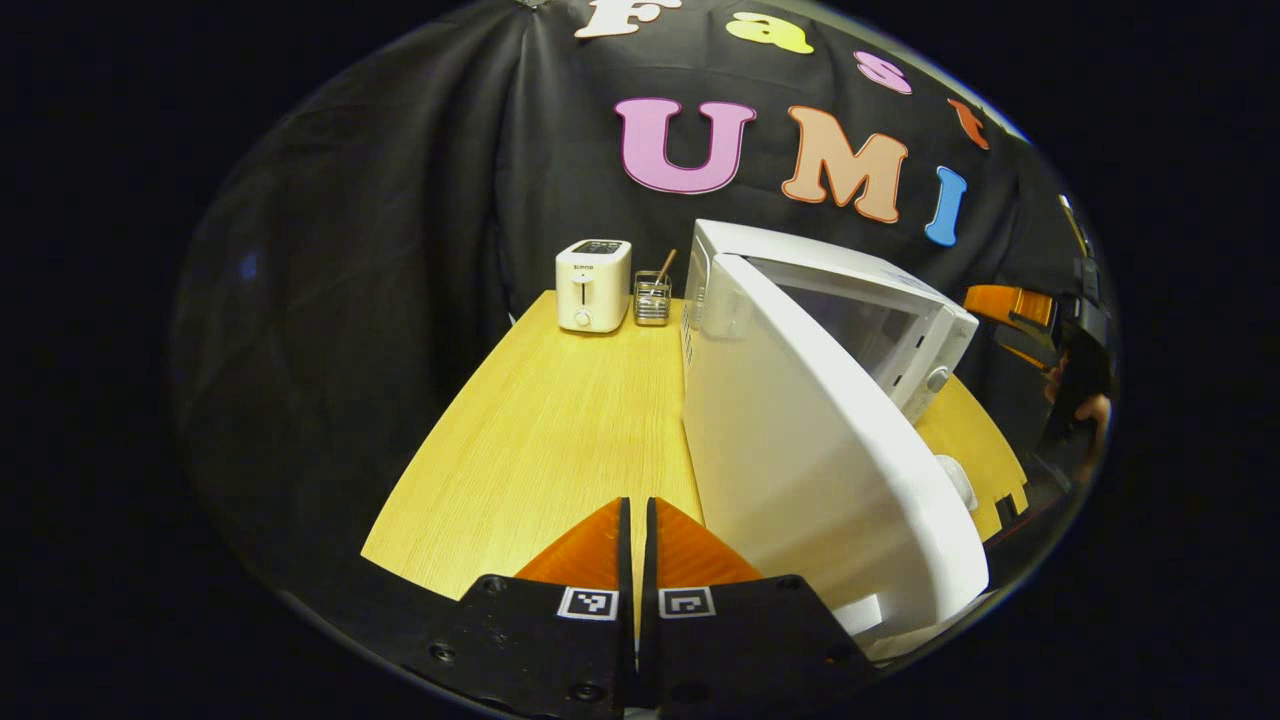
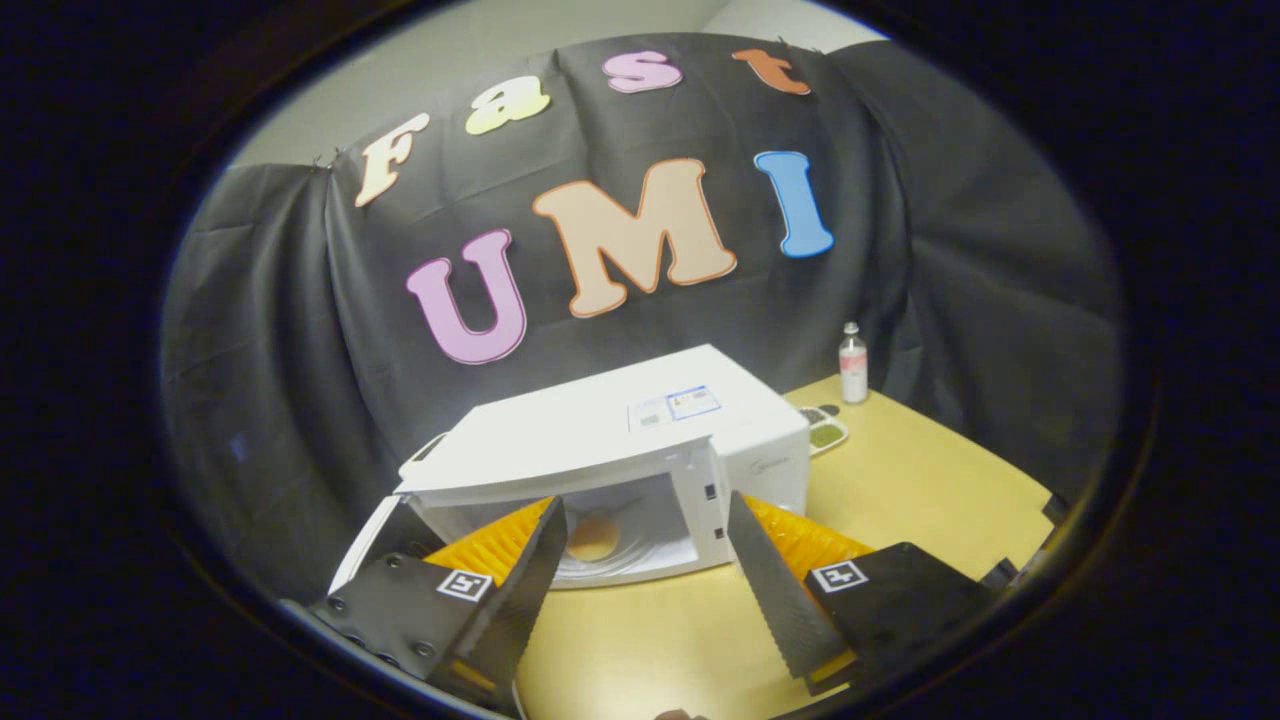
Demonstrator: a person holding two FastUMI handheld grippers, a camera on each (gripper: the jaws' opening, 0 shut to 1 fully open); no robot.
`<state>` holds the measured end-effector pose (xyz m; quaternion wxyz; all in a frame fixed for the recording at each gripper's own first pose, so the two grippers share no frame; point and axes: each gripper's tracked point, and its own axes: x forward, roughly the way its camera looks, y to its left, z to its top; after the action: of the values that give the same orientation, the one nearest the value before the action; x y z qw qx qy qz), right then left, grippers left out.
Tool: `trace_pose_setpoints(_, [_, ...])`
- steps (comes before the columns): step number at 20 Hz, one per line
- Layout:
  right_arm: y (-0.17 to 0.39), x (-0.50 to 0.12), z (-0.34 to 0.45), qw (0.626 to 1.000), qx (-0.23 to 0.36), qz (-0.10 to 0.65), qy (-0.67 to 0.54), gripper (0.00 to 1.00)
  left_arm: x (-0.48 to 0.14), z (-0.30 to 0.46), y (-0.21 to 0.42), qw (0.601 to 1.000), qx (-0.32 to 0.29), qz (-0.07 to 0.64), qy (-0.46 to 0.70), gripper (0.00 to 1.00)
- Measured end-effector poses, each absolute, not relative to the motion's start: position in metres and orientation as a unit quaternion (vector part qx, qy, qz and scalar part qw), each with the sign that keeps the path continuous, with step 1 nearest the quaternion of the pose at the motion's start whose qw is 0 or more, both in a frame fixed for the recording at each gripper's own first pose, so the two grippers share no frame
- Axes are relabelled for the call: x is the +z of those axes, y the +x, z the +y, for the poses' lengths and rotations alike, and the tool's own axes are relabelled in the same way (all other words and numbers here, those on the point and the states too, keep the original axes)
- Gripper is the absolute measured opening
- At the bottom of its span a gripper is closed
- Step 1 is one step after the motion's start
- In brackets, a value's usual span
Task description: Open the microwave oven with the left hand, put the food in, and close the microwave oven.
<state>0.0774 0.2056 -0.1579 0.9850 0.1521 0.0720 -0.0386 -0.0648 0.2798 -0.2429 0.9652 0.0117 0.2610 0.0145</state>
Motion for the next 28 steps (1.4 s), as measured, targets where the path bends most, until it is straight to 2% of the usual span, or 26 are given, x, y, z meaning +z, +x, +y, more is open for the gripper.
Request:
trace_pose_setpoints(5, [0.053, -0.140, 0.162, 0.985, -0.082, 0.054, 0.139, 0.91, -0.247, 0.270, -0.068, 0.962, 0.009, 0.271, 0.019, 0.01])
trace_pose_setpoints(6, [0.050, -0.137, 0.154, 0.986, -0.090, 0.051, 0.134, 0.99, -0.247, 0.269, -0.068, 0.962, 0.008, 0.271, 0.018, 0.01])
trace_pose_setpoints(7, [0.042, -0.138, 0.148, 0.986, -0.095, 0.048, 0.131, 0.90, -0.247, 0.267, -0.066, 0.962, 0.006, 0.271, 0.017, 0.01])
trace_pose_setpoints(16, [0.016, -0.125, 0.115, 0.984, -0.120, 0.032, 0.129, 0.91, -0.242, 0.238, -0.065, 0.962, -0.018, 0.270, 0.033, 0.01])
trace_pose_setpoints(28, [-0.007, -0.131, 0.064, 0.985, -0.125, 0.057, 0.108, 0.91, -0.240, 0.176, -0.044, 0.958, -0.051, 0.276, 0.056, 0.01])
